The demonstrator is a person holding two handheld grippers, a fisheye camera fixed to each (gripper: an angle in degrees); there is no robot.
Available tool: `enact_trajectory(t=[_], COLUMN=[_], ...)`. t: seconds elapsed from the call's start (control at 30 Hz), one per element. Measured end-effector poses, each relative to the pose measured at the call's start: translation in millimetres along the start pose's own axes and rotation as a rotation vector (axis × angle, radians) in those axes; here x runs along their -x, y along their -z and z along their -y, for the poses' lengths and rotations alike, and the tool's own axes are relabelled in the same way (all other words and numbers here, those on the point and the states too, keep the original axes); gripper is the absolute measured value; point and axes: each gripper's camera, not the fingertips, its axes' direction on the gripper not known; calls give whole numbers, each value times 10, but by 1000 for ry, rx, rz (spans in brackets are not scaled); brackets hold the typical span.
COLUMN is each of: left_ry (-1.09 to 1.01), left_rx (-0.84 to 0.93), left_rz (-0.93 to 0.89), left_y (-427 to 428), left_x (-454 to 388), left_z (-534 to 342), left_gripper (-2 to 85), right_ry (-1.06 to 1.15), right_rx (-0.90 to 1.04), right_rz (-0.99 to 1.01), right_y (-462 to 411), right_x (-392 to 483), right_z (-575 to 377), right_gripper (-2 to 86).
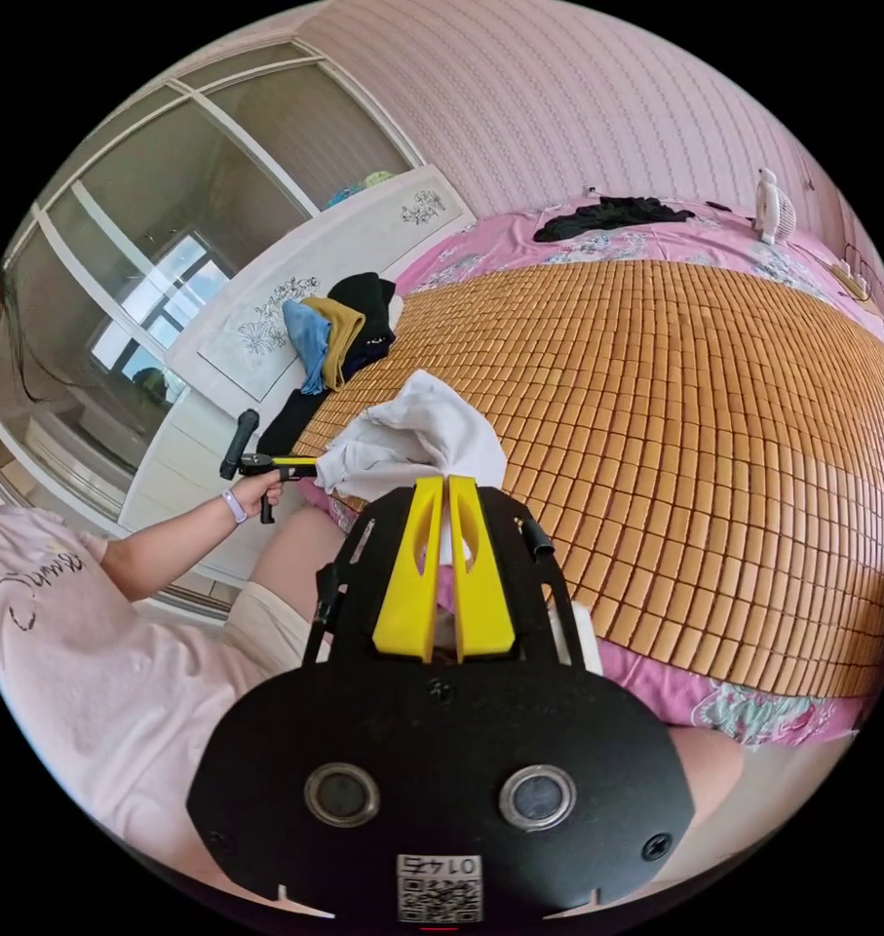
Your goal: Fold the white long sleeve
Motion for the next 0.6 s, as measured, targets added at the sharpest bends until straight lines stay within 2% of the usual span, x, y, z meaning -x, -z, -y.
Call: enact_trajectory(t=[0.1, 0.2, 0.33, 0.43, 0.53, 0.6], left_ry=[-104, -198, -411, -398, -277, -299], left_rx=[-118, -248, -335, -388, -239, -148], left_rz=[61, 32, 58, -11, -170, -227], left_y=[425, 956, 1548, 1789, 1348, 959], left_x=[-170, -329, -983, -1310, -1370, -1494], left_z=[192, 680, 1719, 2395, 2900, 2920], left_gripper=[11, 3, 7, 24, 34, 33], right_ry=[5, -52, -126, -204, -333, -351], right_rx=[-14, -83, -198, -162, -50, -18], right_rz=[-16, 11, 7, -80, -112, -122], right_y=[96, 284, 678, 807, 715, 644], right_x=[-80, -256, -482, -718, -1036, -1129], right_z=[-259, -460, -729, -979, -1253, -1395], right_gripper=[4, 3, 4, 4, 4, 4])
